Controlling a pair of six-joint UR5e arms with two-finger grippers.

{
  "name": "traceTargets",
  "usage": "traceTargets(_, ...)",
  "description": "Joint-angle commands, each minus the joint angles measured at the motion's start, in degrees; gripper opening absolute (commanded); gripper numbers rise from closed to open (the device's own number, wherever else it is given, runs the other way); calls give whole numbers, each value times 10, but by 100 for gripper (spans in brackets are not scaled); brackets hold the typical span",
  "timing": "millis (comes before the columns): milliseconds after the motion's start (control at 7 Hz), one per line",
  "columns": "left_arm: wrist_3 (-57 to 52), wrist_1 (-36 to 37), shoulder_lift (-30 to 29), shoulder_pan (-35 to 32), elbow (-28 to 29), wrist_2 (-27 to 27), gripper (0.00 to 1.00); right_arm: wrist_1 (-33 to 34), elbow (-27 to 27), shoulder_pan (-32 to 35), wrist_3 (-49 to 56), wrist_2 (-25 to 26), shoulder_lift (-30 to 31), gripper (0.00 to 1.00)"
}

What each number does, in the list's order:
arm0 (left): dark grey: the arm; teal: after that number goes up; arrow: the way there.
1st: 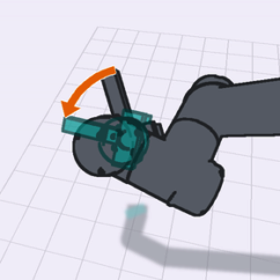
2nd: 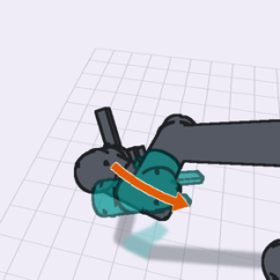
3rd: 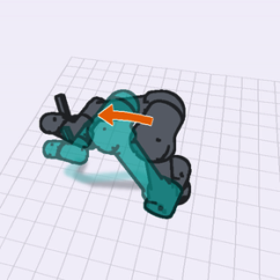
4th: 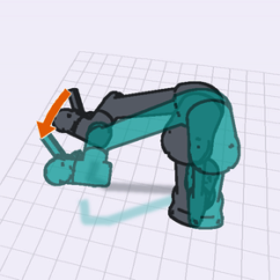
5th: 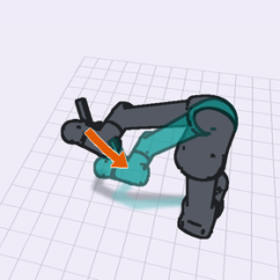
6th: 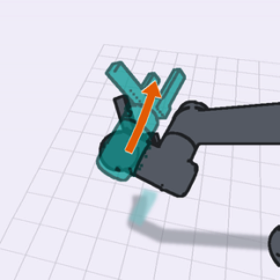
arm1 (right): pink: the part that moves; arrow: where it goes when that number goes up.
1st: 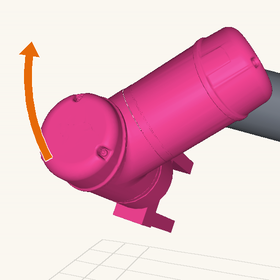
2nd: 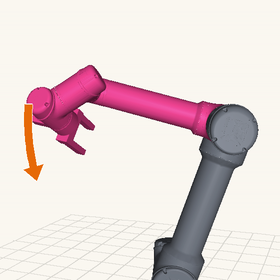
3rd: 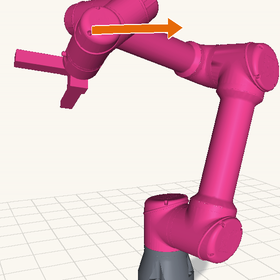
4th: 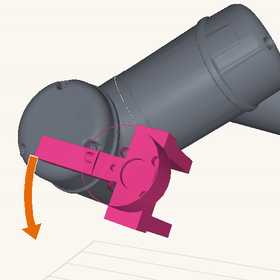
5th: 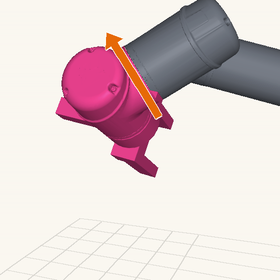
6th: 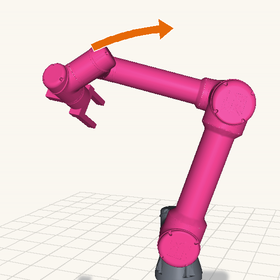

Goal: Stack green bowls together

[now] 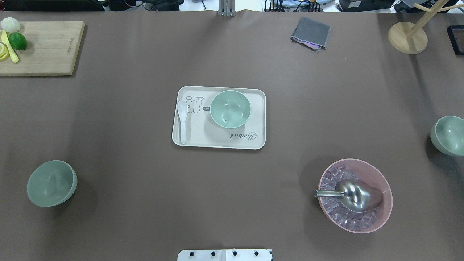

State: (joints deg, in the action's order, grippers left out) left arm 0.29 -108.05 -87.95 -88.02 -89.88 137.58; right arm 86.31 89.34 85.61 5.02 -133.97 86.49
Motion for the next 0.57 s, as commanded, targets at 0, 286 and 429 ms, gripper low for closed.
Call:
traceTargets(0,5,-2,17,1,-14,1,98,0,0,-2,-11,-1,0,100)
traceTargets(286,23,-7,9,2,-12,-4,98,0,0,-3,-11,-1,1,100)
traceTargets(429,21,-7,9,2,-12,-4,98,0,0,-3,-11,-1,1,100)
